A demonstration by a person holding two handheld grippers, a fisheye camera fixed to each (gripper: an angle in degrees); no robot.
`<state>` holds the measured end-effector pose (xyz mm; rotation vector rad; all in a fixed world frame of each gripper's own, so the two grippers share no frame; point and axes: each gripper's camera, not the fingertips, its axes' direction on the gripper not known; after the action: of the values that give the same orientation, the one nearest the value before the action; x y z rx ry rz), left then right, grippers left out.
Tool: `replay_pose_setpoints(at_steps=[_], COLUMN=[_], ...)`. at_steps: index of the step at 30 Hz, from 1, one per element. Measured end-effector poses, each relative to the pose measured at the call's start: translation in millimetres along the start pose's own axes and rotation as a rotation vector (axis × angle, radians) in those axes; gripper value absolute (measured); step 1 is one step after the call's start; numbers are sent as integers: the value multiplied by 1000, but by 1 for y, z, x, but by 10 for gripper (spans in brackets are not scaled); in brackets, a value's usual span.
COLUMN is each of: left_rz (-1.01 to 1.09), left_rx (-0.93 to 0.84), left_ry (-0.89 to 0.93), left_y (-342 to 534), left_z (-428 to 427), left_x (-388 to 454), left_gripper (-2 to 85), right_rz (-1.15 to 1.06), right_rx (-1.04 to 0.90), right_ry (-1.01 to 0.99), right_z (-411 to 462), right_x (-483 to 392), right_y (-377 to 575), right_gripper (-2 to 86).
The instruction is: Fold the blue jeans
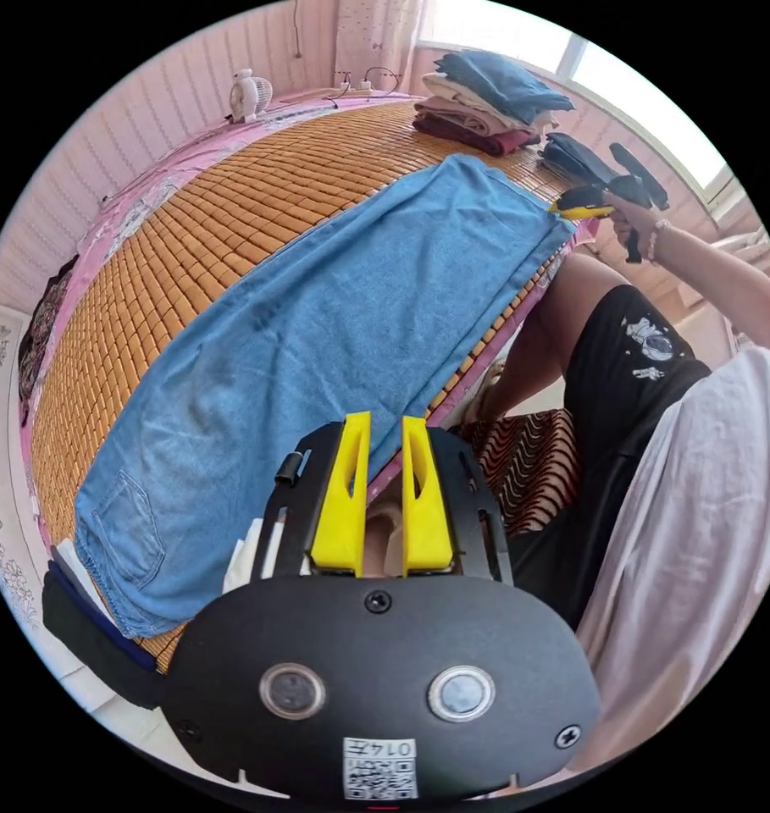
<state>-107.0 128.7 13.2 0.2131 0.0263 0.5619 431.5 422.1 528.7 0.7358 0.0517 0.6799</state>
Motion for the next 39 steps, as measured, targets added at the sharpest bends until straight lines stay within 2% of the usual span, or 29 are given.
replay_pose_setpoints(at_steps=[3, 6, 11, 14, 18, 20, 25, 28, 32, 36, 39], left_rz=[60, 76, 59, 54, 60, 51, 58, 41, -38, -92, -101], left_rx=[-81, -105, -54, -11, -27, -49, -56, -35, 15, 43, 33], left_ry=[-1, -80, -68, -57, -33, -9, 7, 4, -11, -98, -122], left_y=[-19, -25, -19, -16, -14, -15, -9, -4, -7, -30, -56], left_z=[25, 34, 21, 8, 11, 17, 13, 1, -13, -16, -11], left_x=[18, 29, 31, 31, 30, 28, 23, 10, -22, -65, -93], left_gripper=[69, 25, -6, -9, -9, -8, 2, 14, 29, 43, 51], right_rz=[-95, -199, -281, -230, -104, -79, -51, -115, -371, -731, -950], right_rx=[-5, -1, 127, 151, -32, -52, -23, 42, 124, 90, 26], right_ry=[143, 175, 60, 64, 88, 112, 128, 280, 229, 135, 139], right_z=[-10, -30, -88, -97, -42, -33, -48, -70, -84, -62, -34], right_x=[-22, -41, -66, -57, -30, -29, -45, -73, -153, -275, -356], right_y=[-2, 0, 15, 31, 39, 43, 46, 44, 29, 11, 5], right_gripper=[24, 14, 9, 9, 12, 15, 29, 26, 46, 64, 72])
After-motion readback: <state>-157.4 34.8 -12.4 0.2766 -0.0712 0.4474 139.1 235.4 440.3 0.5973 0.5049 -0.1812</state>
